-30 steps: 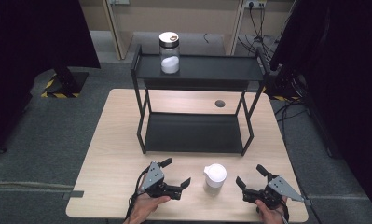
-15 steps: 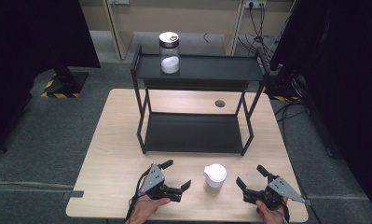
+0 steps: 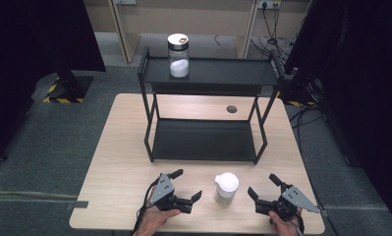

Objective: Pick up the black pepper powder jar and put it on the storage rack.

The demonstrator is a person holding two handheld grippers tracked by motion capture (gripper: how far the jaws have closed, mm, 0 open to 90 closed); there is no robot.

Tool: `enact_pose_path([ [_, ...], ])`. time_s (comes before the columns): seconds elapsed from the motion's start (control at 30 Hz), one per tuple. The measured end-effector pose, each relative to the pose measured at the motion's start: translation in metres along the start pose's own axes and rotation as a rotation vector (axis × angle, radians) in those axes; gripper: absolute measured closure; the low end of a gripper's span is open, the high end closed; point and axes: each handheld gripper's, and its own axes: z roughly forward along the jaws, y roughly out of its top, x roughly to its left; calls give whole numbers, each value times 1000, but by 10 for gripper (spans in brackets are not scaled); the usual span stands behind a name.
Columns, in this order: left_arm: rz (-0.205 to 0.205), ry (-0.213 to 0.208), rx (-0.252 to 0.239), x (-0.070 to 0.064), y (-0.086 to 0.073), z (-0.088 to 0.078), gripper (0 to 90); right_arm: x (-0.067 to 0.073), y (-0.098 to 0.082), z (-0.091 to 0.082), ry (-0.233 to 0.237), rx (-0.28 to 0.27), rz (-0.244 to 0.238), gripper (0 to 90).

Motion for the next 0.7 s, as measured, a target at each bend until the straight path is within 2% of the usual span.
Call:
enact_pose_path([
  [0.1,16,-2,-1,-2,0,-1,1,0,1,-1,11,0,-6,6],
  [0.33,13,-12,-9,0,1,-2,1,6,1,-3,24,-13,-20,6],
  [0.7,9,-4,-9,2,0,-3,1,10,4,0,94,-13,-46,6],
])
